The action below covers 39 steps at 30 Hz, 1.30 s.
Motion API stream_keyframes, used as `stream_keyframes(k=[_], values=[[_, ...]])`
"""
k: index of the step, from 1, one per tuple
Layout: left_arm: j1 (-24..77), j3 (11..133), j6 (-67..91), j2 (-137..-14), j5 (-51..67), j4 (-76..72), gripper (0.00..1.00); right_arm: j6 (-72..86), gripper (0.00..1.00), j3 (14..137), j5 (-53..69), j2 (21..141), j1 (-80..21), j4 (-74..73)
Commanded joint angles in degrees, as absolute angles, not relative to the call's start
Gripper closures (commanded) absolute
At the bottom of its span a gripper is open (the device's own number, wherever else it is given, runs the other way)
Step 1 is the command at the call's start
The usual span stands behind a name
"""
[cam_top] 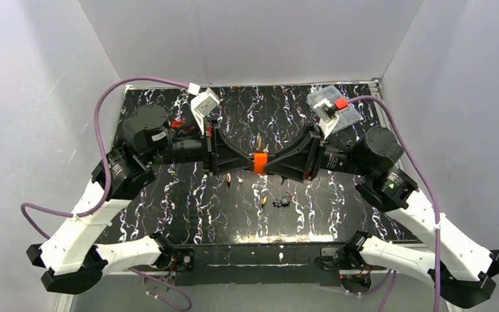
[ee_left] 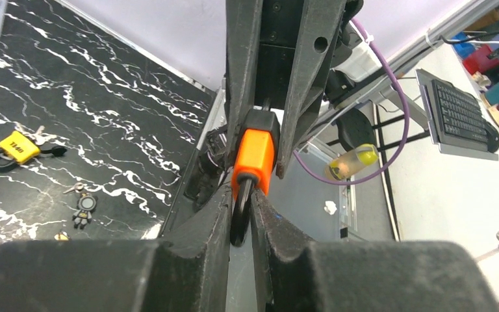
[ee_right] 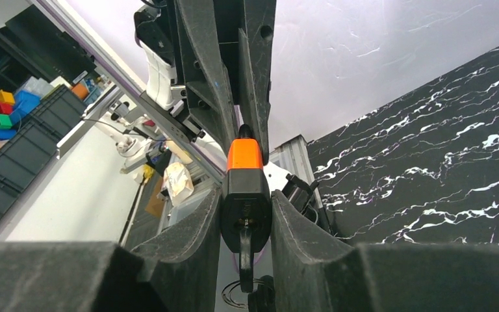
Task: Lock with the key
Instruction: Lock the lock.
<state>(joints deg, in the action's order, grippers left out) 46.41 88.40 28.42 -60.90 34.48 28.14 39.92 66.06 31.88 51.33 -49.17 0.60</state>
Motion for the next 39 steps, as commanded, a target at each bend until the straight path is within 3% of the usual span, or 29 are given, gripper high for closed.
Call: stream_keyframes(k=[1, 3, 5, 8, 9, 13, 15, 18, 25, 34, 39], values=[[48.7, 86.7, 30.5, -64.0, 38.6, 23.2, 0.87, 40.1, 0.99, 65.1, 30.4, 53.5, -50.9, 6.7], [48.7, 86.4, 30.7, -63.8, 38.6, 23.0, 0.9, 40.2, 0.99, 64.9, 30.2, 53.2, -50.9, 6.8], [48.8, 86.0, 30.7, -63.4, 38.4, 22.6, 0.99, 40.1, 0.99, 64.9, 30.2, 53.2, -50.9, 6.6], [48.7, 85.4, 30.8, -62.3, 36.5, 22.3, 1.0, 39.6, 0.99, 64.9, 30.0, 53.0, -50.9, 5.4], [48.7, 85.6, 30.4, -61.9, 35.5, 22.9, 1.0, 38.9, 0.94, 64.8, 29.6, 52.8, -50.9, 4.5], [48.7, 88.8, 27.3, -60.5, 29.5, 29.6, 1.0, 36.6, 0.5, 63.0, 27.6, 50.4, -50.2, 1.5], [48.7, 90.2, 25.9, -59.8, 27.1, 33.4, 1.0, 36.3, 0.4, 61.2, 27.8, 48.4, -49.2, 1.0], [48.7, 91.7, 25.2, -58.8, 25.4, 36.7, 1.0, 36.8, 0.35, 58.1, 29.9, 46.2, -47.7, 2.5], [48.7, 92.1, 25.4, -57.9, 24.1, 39.5, 1.0, 39.0, 0.34, 53.3, 35.3, 44.0, -46.7, 8.6], [48.7, 92.2, 25.7, -58.5, 24.8, 39.5, 1.0, 38.4, 0.46, 55.2, 35.2, 46.4, -46.6, 8.5], [48.7, 92.2, 25.5, -58.6, 25.0, 39.8, 1.0, 37.8, 0.63, 55.9, 34.4, 47.0, -46.5, 7.7]])
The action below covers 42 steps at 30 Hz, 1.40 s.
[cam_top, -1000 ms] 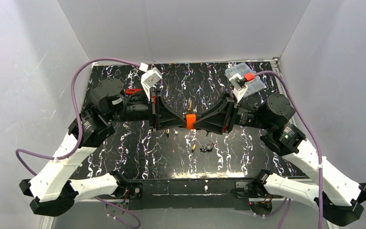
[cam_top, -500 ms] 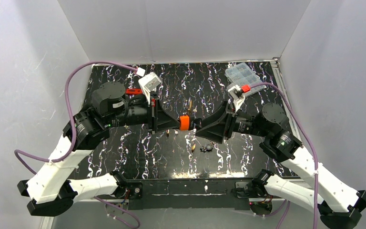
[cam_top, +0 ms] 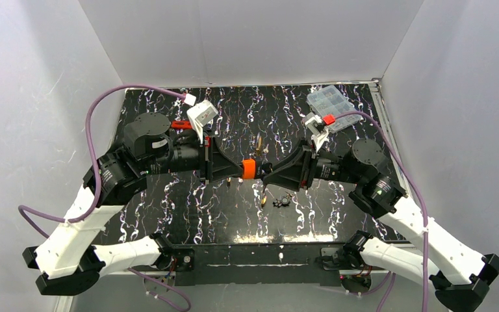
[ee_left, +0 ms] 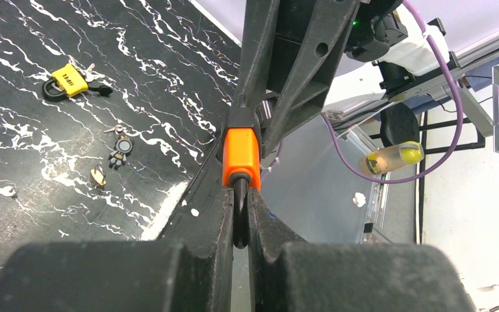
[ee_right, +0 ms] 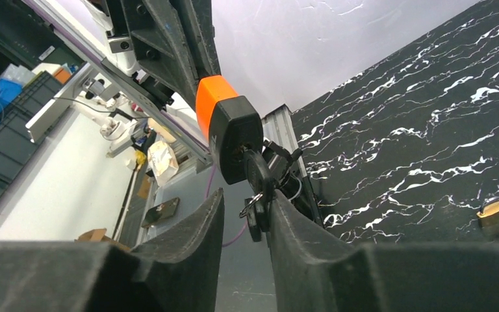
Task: Lock with the key
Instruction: Lock the lock, then place the lock at the center of the board, then place the key at the center of the board.
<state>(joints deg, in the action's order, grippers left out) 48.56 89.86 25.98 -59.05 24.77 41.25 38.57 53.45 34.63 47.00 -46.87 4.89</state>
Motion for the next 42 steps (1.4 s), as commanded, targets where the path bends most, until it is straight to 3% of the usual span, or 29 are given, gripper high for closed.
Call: stream_keyframes(k=[1, 3, 6, 24, 32, 42], values=[[48.7, 92.3, 25.5, -58.7, 25.1, 39.9, 1.0, 37.8, 0.68, 56.0, 34.1, 47.0, -46.4, 7.5], [48.7, 92.3, 25.3, -58.7, 25.3, 40.1, 1.0, 37.7, 0.77, 56.2, 33.6, 47.0, -46.2, 6.9], [48.7, 92.2, 25.2, -58.6, 25.3, 40.5, 1.0, 37.1, 0.98, 56.7, 32.3, 47.3, -46.0, 5.3], [48.7, 96.1, 19.2, -57.3, 8.0, 51.9, 1.0, 30.7, 0.99, 55.3, 16.8, 44.3, -44.2, -8.6], [47.3, 95.5, 24.6, -65.3, -13.1, 66.7, 1.0, 32.5, 0.99, 54.3, 15.9, 51.7, -44.9, -11.0], [25.2, 67.2, 29.8, -66.2, 4.3, 55.7, 1.0, 34.5, 0.99, 58.8, 10.0, 71.7, -54.7, -6.5]])
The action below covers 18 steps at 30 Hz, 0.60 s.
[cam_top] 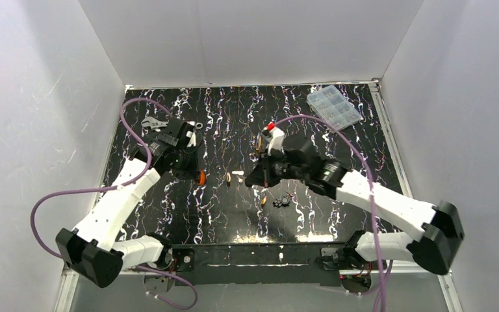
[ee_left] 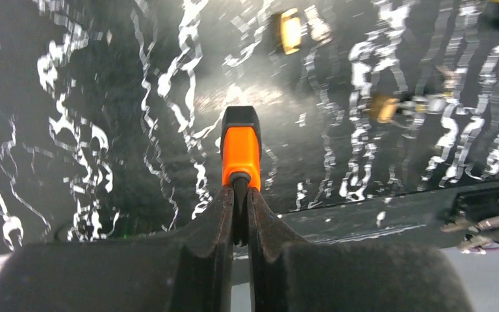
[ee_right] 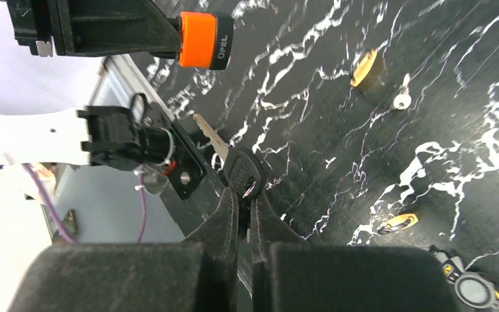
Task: Lock with the key
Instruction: Place the key at the center of the board.
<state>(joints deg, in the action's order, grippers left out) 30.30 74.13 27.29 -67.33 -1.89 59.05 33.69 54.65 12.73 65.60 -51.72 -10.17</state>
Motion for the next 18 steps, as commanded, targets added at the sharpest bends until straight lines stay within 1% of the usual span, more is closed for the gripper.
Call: stream_keyframes(k=[1, 3, 9, 15, 18], values=[[24.2, 65.0, 30.1, -66.5, 4.2, 54.9, 1.0, 34.6, 0.99, 59.9, 9.9, 73.9, -55.4, -6.0], [22.7, 61.2, 30.9, -66.9, 4.1, 53.2, 1.0, 34.9, 0.99, 62.5, 9.7, 79.7, -57.0, -5.3], [19.6, 53.2, 32.8, -68.2, 2.2, 48.8, 1.0, 36.2, 0.99, 70.6, 7.2, 92.1, -59.6, -4.5], [17.7, 48.5, 35.3, -68.8, 0.8, 45.8, 1.0, 39.4, 0.99, 74.4, 4.4, 100.4, -60.6, -2.0], [17.0, 47.1, 36.3, -69.2, -2.4, 45.1, 1.0, 40.5, 0.99, 76.5, 4.4, 104.1, -60.9, -1.5]])
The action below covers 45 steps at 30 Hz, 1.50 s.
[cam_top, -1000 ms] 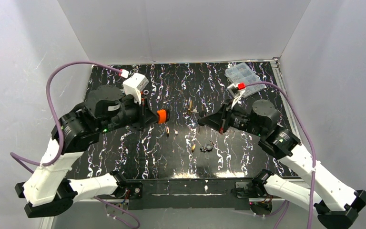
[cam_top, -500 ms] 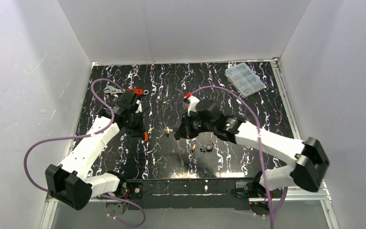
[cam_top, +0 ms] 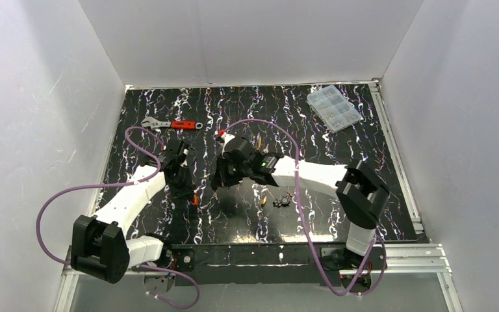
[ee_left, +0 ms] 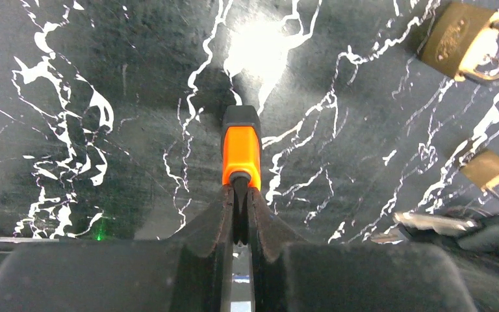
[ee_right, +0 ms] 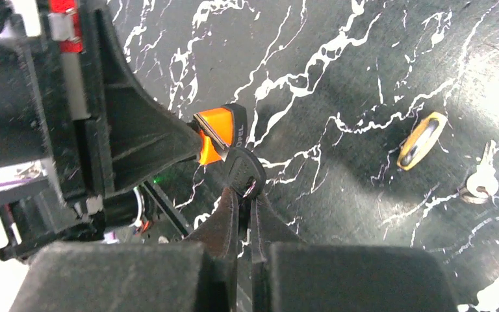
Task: Lock with the key
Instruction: Place the key at the center of the board, then reset both arms
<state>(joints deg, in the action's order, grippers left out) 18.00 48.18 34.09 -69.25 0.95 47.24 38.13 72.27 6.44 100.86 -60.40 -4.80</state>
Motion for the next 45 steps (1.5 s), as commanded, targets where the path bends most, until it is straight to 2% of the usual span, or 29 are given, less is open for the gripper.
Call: stream_keyframes(k=[1, 7, 10, 13, 17, 23, 27, 32, 33, 35, 45], values=[[16.9, 46.7, 36.6, -69.3, -2.5, 44.8, 1.0, 40.8, 0.99, 77.3, 4.8, 105.4, -61.0, -1.6], [16.6, 45.8, 37.4, -70.8, -1.5, 42.9, 0.84, 41.8, 0.99, 82.2, 6.0, 111.4, -62.2, -2.4], [16.4, 46.2, 37.3, -70.7, -1.7, 43.2, 0.7, 42.3, 0.99, 84.3, 6.8, 114.1, -62.4, -3.3], [16.4, 47.2, 36.9, -69.5, -2.8, 44.4, 0.62, 42.5, 0.99, 85.6, 7.7, 115.8, -62.4, -3.9], [16.4, 49.6, 36.1, -66.3, -5.8, 47.1, 0.56, 42.8, 0.99, 86.4, 8.0, 117.3, -62.4, -5.0], [16.5, 54.1, 33.8, -62.7, -5.1, 49.0, 0.39, 42.6, 0.98, 87.9, 9.4, 118.6, -62.4, -6.3], [16.4, 57.1, 32.5, -61.1, -3.7, 49.7, 0.24, 42.2, 0.75, 88.3, 10.3, 118.3, -62.4, -6.5], [16.4, 61.7, 31.2, -60.0, -1.0, 50.5, 0.09, 41.6, 0.55, 89.7, 12.0, 117.9, -62.4, -7.3], [16.4, 63.9, 30.4, -60.0, -0.1, 50.9, 0.02, 41.2, 0.48, 90.6, 13.1, 117.9, -62.5, -8.0], [16.4, 65.7, 29.7, -59.7, 1.3, 51.3, 0.02, 41.1, 0.43, 90.7, 13.4, 117.4, -62.5, -8.4], [16.4, 75.0, 26.1, -59.1, 5.7, 52.1, 0.02, 40.9, 0.39, 85.6, 9.8, 107.6, -62.3, -7.6]])
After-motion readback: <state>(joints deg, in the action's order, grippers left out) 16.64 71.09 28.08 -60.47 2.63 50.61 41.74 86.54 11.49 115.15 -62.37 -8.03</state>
